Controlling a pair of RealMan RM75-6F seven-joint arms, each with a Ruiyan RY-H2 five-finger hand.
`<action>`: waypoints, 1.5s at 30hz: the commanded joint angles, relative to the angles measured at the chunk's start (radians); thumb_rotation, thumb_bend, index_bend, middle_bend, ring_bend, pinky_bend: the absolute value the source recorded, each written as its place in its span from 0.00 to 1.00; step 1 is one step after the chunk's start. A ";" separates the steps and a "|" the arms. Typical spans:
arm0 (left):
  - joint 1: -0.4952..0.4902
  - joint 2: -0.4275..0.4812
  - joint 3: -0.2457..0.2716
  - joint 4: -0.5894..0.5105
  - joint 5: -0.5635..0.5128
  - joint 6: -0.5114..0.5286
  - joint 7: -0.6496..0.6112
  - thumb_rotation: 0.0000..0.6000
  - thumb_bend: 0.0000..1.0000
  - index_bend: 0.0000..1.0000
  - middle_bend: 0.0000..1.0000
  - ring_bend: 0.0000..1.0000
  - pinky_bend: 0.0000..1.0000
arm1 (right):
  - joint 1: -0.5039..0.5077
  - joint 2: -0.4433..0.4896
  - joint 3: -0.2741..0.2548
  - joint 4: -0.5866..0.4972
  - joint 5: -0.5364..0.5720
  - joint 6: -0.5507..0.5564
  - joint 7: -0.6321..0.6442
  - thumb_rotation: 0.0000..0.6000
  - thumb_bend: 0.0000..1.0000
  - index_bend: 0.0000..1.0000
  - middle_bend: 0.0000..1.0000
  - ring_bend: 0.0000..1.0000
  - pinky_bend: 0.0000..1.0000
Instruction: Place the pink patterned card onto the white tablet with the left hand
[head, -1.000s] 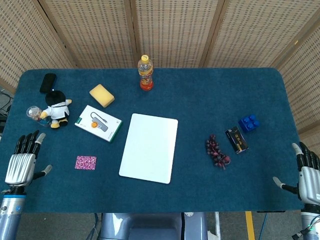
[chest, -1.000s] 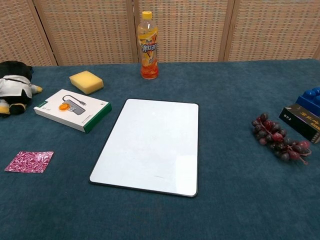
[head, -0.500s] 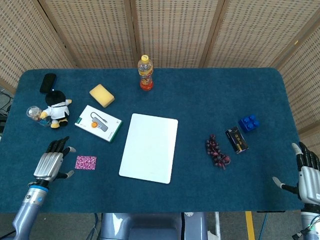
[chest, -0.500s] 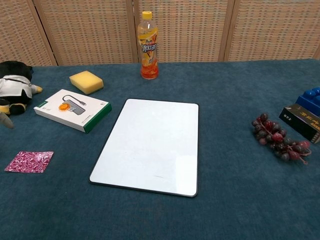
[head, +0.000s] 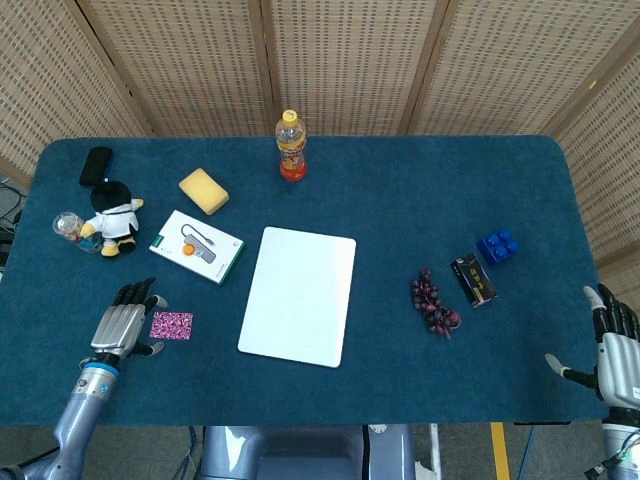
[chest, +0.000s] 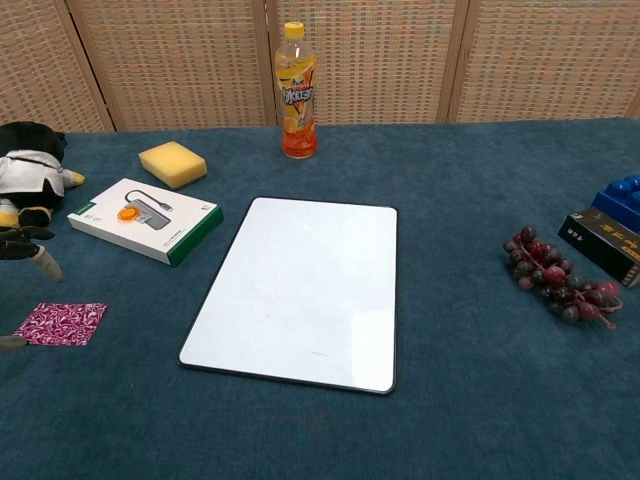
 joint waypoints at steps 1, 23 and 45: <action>-0.008 -0.010 -0.004 0.008 -0.017 -0.010 0.010 1.00 0.19 0.30 0.00 0.00 0.00 | 0.000 0.000 0.000 0.000 0.000 0.000 0.000 1.00 0.05 0.04 0.02 0.00 0.00; -0.055 -0.044 -0.010 0.051 -0.091 -0.079 0.031 1.00 0.19 0.31 0.00 0.00 0.00 | 0.000 0.000 0.001 0.000 0.001 0.000 0.002 1.00 0.05 0.04 0.02 0.00 0.00; -0.072 -0.031 0.004 0.040 -0.132 -0.097 0.041 1.00 0.30 0.43 0.00 0.00 0.00 | 0.001 0.001 0.001 0.000 0.001 -0.002 0.005 1.00 0.05 0.04 0.02 0.00 0.00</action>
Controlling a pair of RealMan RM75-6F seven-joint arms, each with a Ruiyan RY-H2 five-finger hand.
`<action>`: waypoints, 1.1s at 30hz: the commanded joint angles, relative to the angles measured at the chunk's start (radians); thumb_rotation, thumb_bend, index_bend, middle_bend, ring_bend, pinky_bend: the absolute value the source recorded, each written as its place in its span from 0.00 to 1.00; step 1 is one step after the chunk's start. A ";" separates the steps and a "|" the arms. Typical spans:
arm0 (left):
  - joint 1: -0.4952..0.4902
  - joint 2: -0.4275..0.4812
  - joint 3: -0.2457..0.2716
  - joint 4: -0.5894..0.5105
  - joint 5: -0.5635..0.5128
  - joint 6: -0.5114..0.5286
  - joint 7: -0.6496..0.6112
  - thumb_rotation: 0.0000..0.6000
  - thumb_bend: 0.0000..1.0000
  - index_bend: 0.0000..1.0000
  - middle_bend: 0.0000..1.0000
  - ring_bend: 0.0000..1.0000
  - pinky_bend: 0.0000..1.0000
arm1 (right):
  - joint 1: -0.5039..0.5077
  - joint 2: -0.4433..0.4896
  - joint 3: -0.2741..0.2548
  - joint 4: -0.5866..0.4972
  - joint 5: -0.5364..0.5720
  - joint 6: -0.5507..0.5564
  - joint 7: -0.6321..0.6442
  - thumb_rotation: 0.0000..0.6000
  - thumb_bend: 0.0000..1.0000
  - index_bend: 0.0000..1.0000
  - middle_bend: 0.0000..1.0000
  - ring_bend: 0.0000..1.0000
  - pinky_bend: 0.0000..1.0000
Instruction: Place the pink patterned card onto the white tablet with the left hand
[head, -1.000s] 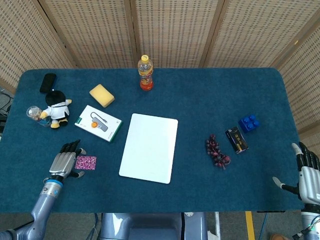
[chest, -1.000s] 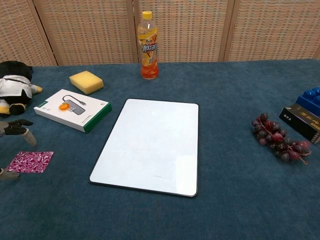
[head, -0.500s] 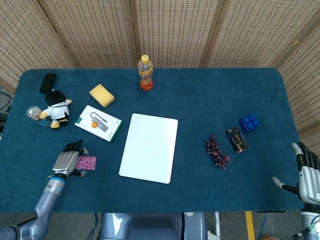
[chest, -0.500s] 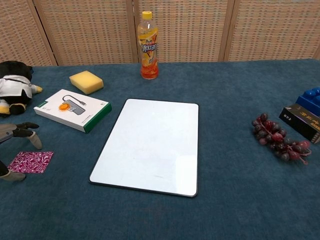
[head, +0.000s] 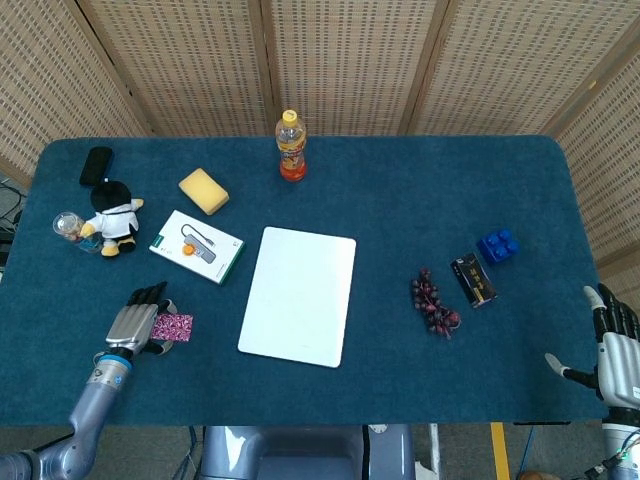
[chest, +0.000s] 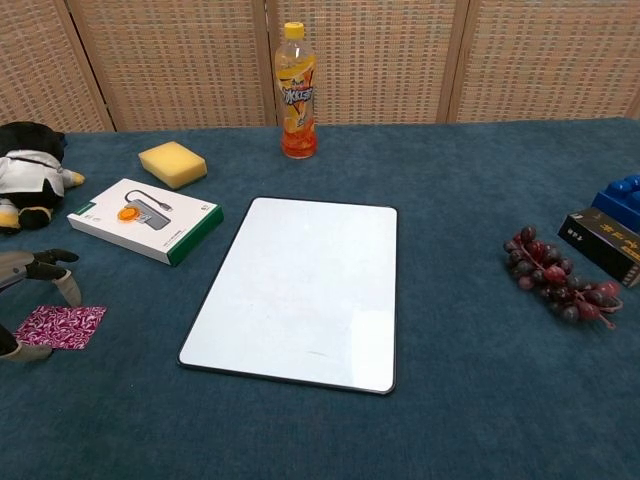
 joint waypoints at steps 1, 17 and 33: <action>0.000 0.003 0.000 -0.001 -0.001 0.003 -0.003 1.00 0.31 0.43 0.00 0.00 0.00 | 0.000 0.000 0.000 0.000 0.000 0.000 0.000 1.00 0.05 0.04 0.02 0.00 0.00; -0.001 0.015 -0.002 -0.017 0.023 0.027 -0.022 1.00 0.31 0.43 0.00 0.00 0.00 | 0.000 0.000 0.000 -0.001 0.000 0.000 -0.001 1.00 0.05 0.04 0.02 0.00 0.00; -0.010 0.051 -0.020 -0.059 0.032 0.040 -0.040 1.00 0.31 0.43 0.00 0.00 0.00 | 0.000 0.000 0.000 -0.001 0.001 0.000 -0.002 1.00 0.05 0.04 0.02 0.00 0.00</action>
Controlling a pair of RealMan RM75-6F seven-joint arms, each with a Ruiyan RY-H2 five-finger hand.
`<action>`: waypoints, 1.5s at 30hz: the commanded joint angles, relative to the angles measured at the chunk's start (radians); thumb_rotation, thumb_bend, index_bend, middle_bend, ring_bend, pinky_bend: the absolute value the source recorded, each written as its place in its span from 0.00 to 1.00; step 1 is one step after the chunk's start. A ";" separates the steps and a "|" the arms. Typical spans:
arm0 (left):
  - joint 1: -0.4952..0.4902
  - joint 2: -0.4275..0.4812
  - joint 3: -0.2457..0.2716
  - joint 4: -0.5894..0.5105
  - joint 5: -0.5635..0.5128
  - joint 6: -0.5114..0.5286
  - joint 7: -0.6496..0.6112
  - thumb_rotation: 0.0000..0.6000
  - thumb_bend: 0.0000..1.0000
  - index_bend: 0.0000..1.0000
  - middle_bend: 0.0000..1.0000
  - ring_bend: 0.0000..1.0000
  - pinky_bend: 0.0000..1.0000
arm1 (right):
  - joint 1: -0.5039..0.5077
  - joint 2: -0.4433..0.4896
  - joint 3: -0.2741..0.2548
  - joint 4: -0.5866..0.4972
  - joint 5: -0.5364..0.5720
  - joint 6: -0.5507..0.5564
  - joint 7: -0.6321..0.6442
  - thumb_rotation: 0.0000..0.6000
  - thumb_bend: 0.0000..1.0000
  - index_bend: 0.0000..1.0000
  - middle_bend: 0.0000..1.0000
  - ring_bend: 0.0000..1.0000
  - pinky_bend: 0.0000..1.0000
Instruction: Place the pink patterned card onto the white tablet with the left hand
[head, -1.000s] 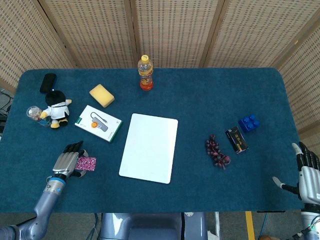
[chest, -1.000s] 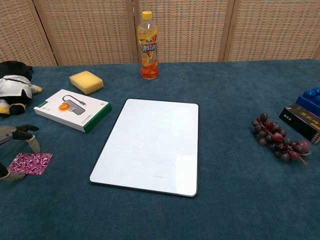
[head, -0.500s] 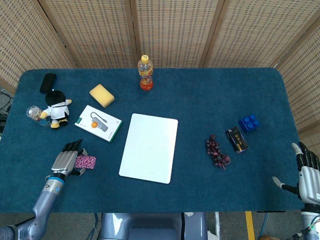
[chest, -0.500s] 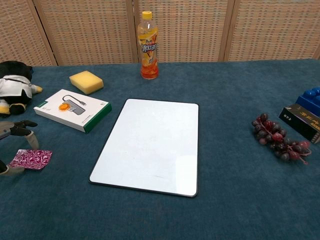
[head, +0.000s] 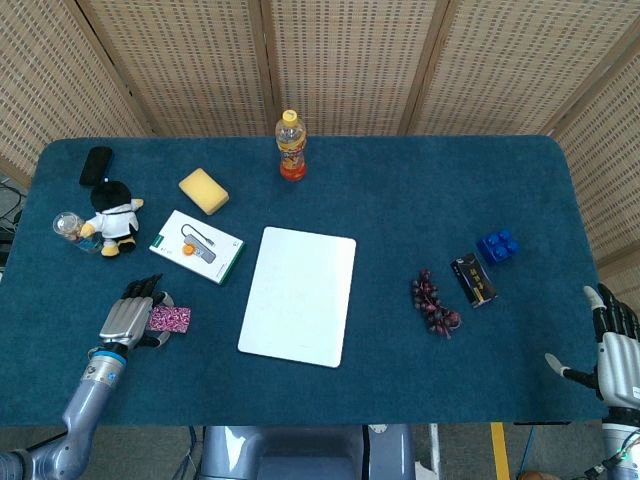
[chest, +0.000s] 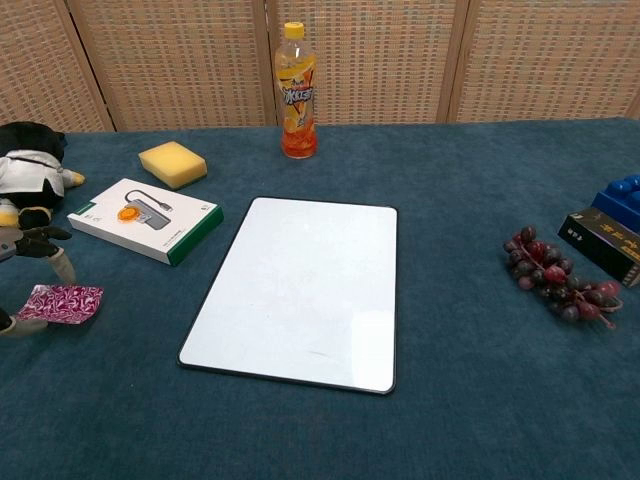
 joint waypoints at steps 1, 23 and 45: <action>-0.008 0.011 -0.008 -0.018 0.004 0.003 0.004 1.00 0.31 0.43 0.00 0.00 0.00 | 0.000 0.000 0.000 0.000 0.000 0.000 0.000 1.00 0.05 0.04 0.02 0.00 0.00; -0.319 -0.056 -0.181 -0.136 -0.249 -0.073 0.267 1.00 0.31 0.43 0.00 0.00 0.00 | 0.002 0.002 0.001 0.000 0.004 -0.005 0.005 1.00 0.05 0.04 0.02 0.00 0.00; -0.506 -0.243 -0.155 0.031 -0.397 -0.102 0.325 1.00 0.17 0.00 0.00 0.00 0.00 | 0.000 0.003 0.003 0.004 0.009 -0.007 0.015 1.00 0.05 0.04 0.02 0.00 0.00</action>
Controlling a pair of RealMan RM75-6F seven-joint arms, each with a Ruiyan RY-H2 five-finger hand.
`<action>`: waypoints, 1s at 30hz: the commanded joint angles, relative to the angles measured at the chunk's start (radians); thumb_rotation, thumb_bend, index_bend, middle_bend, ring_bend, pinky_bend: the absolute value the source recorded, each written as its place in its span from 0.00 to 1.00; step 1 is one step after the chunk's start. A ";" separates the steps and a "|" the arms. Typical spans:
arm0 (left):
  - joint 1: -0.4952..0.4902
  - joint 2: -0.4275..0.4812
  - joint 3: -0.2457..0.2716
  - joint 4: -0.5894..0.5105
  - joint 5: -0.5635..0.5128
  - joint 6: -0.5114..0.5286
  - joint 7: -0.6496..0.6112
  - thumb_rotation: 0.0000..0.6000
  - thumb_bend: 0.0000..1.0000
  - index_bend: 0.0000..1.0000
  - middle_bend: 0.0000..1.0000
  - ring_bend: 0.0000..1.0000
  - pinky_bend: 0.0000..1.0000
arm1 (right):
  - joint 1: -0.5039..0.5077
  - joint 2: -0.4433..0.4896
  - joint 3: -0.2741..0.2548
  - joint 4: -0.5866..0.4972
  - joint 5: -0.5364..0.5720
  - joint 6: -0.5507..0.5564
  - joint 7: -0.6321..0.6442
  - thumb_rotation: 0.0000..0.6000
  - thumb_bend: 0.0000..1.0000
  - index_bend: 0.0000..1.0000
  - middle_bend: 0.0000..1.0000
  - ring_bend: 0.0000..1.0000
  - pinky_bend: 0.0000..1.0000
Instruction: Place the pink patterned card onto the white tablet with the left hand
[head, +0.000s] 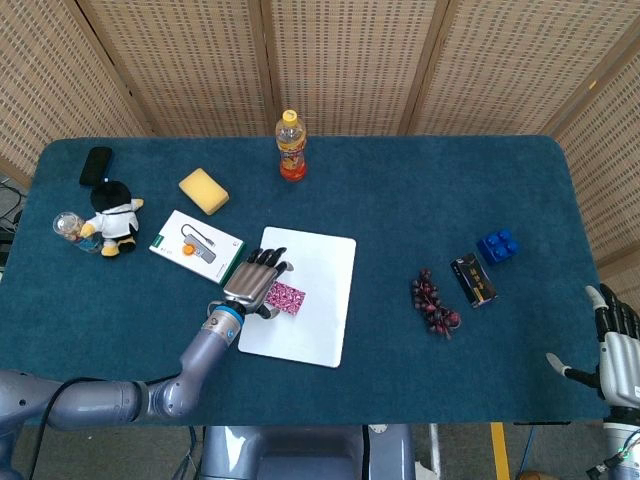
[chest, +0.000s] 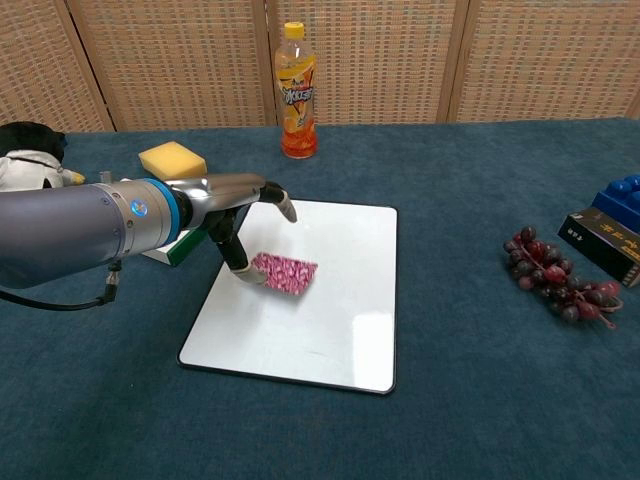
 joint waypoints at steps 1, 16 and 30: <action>0.006 0.012 0.004 -0.003 0.018 0.012 -0.013 1.00 0.15 0.00 0.00 0.00 0.00 | 0.000 0.000 0.000 0.000 0.000 0.000 0.000 1.00 0.05 0.04 0.02 0.00 0.00; 0.132 0.208 0.046 0.096 0.152 0.000 -0.209 1.00 0.32 0.19 0.00 0.00 0.00 | 0.000 0.000 -0.001 -0.001 -0.002 0.000 -0.002 1.00 0.05 0.04 0.02 0.00 0.00; 0.228 0.199 0.094 0.330 0.273 -0.103 -0.438 1.00 0.35 0.32 0.00 0.00 0.00 | -0.001 -0.003 -0.001 -0.002 -0.002 0.006 -0.016 1.00 0.05 0.04 0.02 0.00 0.00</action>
